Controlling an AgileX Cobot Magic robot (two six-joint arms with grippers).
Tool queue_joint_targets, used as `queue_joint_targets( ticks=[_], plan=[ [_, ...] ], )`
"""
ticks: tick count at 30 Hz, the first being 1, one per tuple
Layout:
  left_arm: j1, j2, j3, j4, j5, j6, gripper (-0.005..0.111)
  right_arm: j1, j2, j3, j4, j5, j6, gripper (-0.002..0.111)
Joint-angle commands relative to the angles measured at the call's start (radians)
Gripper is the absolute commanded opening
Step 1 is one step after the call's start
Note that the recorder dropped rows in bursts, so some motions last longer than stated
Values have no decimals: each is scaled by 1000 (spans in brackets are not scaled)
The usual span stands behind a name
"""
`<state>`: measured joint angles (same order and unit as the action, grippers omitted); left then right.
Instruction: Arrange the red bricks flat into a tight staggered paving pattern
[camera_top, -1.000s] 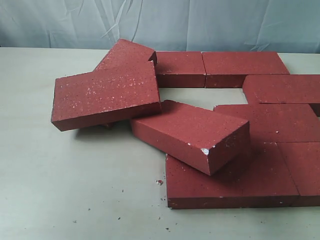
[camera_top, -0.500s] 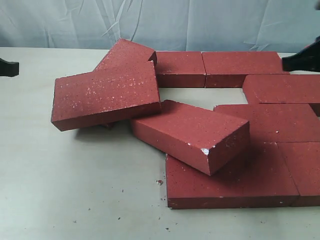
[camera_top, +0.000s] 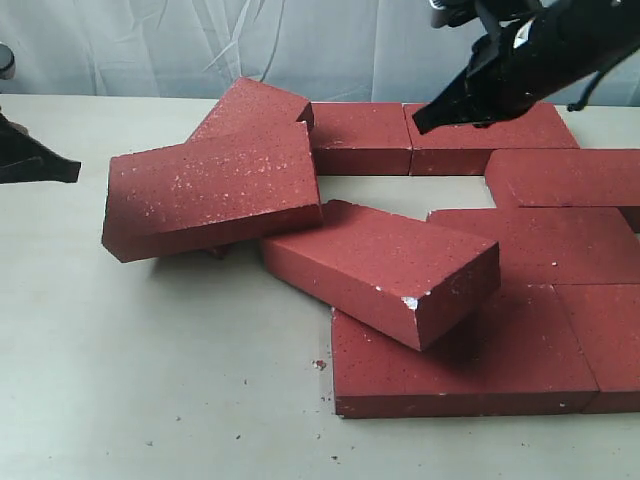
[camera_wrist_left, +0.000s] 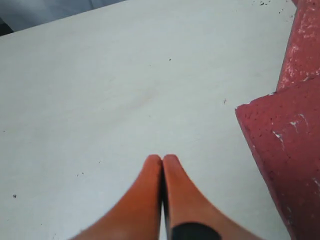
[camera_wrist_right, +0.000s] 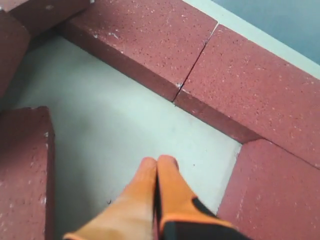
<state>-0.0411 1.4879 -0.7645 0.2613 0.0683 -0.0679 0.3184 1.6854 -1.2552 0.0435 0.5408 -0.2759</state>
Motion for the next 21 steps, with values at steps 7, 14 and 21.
queue_joint_targets(
  ticks=[7,14,21],
  plan=[
    [2,-6,-6,54,-60,1,0,8,376,-450,156,205,-66,-1],
    [22,-6,-6,42,-94,-1,0,43,591,-753,171,355,-68,-1],
    [102,-6,-6,15,-87,-3,0,75,738,-943,177,407,-68,-1]
  ],
)
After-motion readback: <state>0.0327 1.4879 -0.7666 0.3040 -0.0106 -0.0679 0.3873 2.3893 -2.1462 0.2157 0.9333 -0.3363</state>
